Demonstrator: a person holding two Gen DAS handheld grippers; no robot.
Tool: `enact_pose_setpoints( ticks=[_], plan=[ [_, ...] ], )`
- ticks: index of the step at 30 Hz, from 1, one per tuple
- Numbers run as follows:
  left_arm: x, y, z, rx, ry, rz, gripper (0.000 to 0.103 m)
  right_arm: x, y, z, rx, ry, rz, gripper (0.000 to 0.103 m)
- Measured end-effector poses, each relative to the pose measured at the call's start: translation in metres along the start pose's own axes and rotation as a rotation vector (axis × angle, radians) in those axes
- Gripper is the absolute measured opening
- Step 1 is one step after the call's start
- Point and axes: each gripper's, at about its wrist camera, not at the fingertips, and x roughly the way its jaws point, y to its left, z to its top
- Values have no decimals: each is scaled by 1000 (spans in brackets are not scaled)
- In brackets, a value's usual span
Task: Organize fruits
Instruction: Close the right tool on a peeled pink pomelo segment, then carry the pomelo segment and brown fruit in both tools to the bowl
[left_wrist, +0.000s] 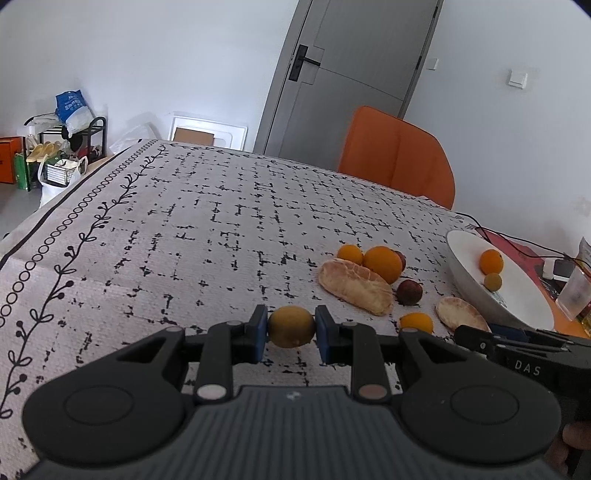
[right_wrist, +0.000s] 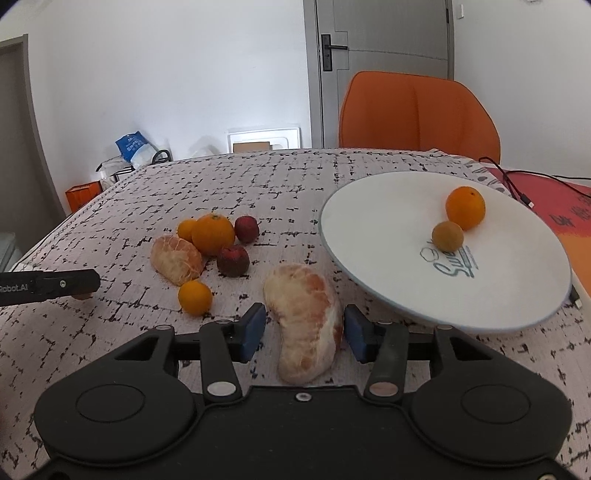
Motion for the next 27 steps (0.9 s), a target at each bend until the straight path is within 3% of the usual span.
enact_pose_setpoints(
  ticks=[8, 27],
  plan=[
    [0, -5, 3, 10, -6, -4, 26, 1, -1, 3, -12, 3, -6, 39],
    [-12, -44, 10, 81, -39, -45, 26, -42, -19, 8, 47, -85, 58, 38]
  ],
)
